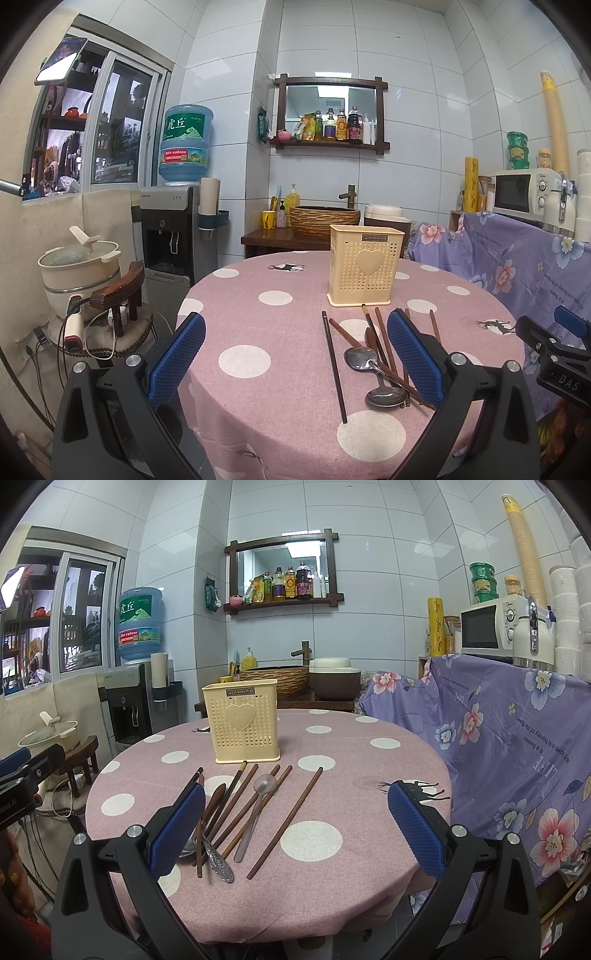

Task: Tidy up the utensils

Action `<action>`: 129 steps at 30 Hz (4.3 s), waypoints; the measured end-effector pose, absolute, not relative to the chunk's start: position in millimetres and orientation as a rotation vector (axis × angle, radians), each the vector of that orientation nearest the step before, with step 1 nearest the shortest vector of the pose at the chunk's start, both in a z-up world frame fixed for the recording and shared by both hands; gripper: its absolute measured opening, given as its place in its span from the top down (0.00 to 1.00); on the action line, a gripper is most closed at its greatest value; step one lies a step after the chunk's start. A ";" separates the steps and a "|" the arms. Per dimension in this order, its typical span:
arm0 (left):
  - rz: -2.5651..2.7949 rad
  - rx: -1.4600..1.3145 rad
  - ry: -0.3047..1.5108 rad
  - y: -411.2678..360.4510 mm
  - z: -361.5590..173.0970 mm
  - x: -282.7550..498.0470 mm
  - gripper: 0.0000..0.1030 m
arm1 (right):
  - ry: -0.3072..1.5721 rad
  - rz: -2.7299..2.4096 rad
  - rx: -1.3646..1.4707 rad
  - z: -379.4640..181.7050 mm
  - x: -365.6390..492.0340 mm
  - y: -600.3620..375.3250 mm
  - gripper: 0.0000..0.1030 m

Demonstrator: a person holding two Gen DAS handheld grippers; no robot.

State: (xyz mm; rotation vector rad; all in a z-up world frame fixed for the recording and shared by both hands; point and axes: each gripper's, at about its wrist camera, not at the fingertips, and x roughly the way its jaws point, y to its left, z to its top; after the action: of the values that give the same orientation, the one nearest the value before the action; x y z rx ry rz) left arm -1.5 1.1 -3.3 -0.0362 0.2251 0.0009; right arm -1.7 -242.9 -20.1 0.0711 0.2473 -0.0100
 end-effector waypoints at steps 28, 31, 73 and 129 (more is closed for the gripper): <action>0.000 -0.036 0.229 1.8 -4.4 -0.6 0.05 | 0.251 -0.009 0.071 -20.1 -0.9 -242.3 0.05; 0.000 -0.036 0.230 2.0 -4.6 -0.4 0.05 | 0.252 -0.010 0.070 -20.0 -0.8 -241.9 0.05; -0.013 -0.083 0.383 18.6 -34.2 27.6 0.05 | 0.377 -0.073 0.060 -48.0 34.4 -248.7 0.05; -0.134 0.097 0.942 -33.1 -79.6 267.4 0.69 | 0.875 -0.121 0.192 -74.3 255.6 -273.9 0.60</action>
State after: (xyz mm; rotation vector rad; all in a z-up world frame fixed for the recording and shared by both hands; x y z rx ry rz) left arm 267.4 -33.1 -79.6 0.0967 0.9418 -0.1339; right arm 255.6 -273.9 -74.3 0.1923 0.8747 -0.1210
